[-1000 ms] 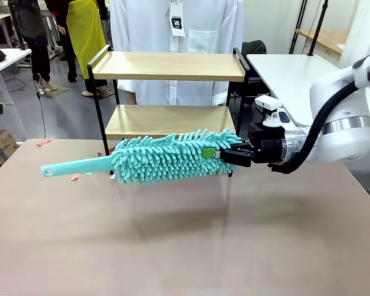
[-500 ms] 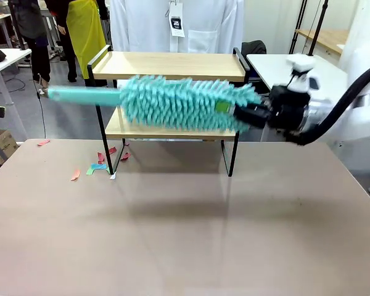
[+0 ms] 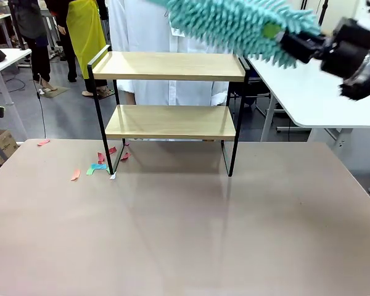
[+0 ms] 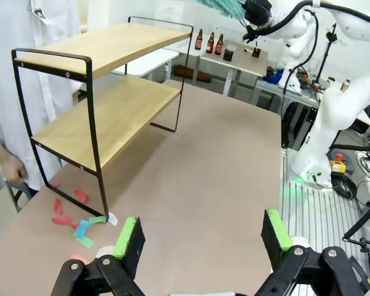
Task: Clean the shelf.
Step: Hand the Duster back to the human.
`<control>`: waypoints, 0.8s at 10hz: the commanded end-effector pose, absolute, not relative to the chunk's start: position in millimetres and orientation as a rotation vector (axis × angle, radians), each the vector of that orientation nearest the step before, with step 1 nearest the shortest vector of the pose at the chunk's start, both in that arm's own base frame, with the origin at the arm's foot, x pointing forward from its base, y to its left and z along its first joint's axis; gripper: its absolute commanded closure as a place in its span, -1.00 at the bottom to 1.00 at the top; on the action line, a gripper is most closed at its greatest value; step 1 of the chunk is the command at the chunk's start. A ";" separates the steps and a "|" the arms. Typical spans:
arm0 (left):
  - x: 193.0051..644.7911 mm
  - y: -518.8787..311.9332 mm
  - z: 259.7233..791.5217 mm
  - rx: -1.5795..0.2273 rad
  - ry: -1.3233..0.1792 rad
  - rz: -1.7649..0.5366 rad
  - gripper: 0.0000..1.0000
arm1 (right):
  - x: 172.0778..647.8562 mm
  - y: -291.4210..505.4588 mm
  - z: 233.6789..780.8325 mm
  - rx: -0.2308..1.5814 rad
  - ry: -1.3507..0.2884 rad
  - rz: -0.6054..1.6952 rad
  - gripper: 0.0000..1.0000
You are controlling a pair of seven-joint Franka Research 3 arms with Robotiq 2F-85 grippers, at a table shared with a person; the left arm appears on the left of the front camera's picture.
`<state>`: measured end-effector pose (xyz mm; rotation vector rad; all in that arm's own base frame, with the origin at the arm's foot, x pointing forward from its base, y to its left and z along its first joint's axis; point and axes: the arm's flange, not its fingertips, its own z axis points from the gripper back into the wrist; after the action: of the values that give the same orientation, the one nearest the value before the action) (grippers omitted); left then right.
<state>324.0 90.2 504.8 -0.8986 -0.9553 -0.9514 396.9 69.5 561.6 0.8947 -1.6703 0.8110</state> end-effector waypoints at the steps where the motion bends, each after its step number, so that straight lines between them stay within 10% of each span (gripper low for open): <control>1: 324.5 89.6 506.5 -0.914 -0.974 -0.951 -1.00 | 394.3 46.0 563.2 0.701 -1.740 0.592 0.67; 8: 324.5 89.6 506.5 -0.914 -0.974 -0.951 -1.00 | 378.1 -74.1 522.8 0.209 -1.702 0.137 0.67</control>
<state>324.0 90.1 504.9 -0.8982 -0.9544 -0.9519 373.9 -89.0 533.1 0.2761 -1.6824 0.1487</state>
